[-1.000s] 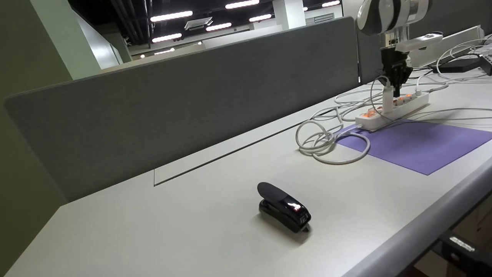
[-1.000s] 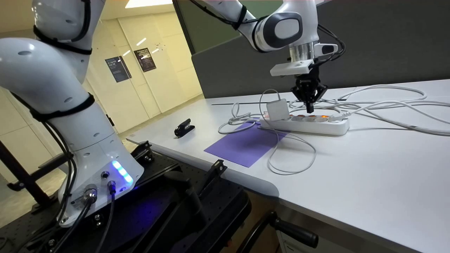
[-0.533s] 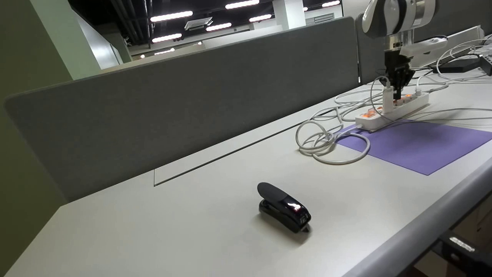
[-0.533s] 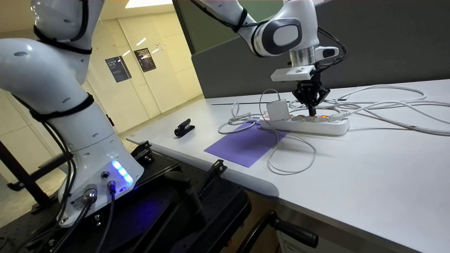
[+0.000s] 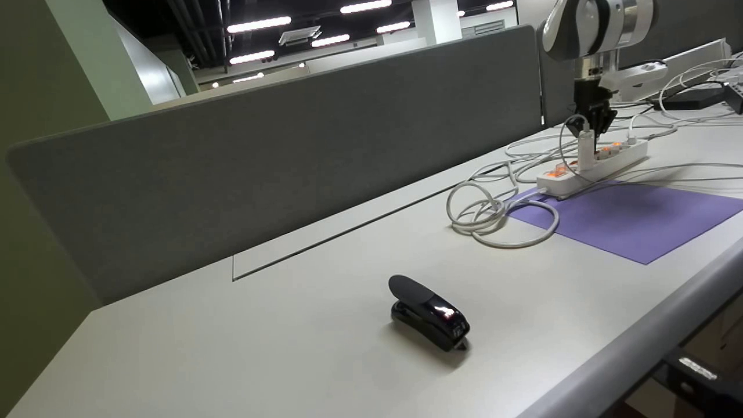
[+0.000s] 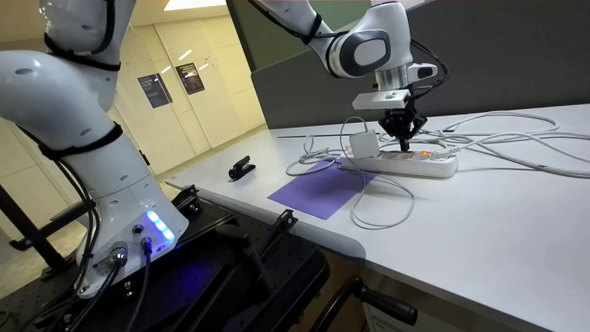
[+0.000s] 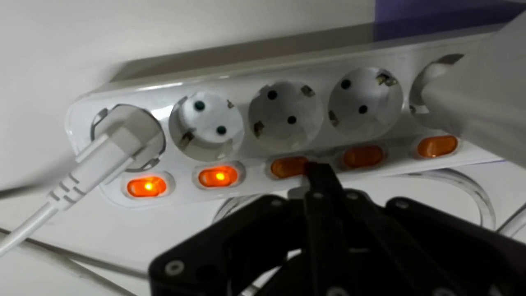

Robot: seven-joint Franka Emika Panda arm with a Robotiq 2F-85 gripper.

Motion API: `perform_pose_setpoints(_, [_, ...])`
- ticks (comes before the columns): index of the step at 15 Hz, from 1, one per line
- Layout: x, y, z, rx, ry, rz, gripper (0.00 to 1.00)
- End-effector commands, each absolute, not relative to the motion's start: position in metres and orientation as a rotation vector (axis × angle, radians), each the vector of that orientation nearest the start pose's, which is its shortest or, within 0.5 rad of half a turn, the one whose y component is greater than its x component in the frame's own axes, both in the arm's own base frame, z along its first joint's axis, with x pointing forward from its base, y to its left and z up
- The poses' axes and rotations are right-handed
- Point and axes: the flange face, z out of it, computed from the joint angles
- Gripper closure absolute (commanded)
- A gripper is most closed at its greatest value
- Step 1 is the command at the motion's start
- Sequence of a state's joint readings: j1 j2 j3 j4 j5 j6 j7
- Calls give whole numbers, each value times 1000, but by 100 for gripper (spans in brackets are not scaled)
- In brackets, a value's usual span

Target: Turn on the third switch from the right

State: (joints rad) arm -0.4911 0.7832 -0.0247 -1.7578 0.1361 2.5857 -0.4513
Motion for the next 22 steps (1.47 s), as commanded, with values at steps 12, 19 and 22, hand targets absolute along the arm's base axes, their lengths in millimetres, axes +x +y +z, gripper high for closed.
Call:
perform_pose_setpoints(12, [566,-342,131,-3084,306,-103,100])
perform_pose_setpoints(19, [569,-348,128,-3044,317,-53,100])
perform_pose_setpoints(22, [571,-350,127,-3026,322,-25,100])
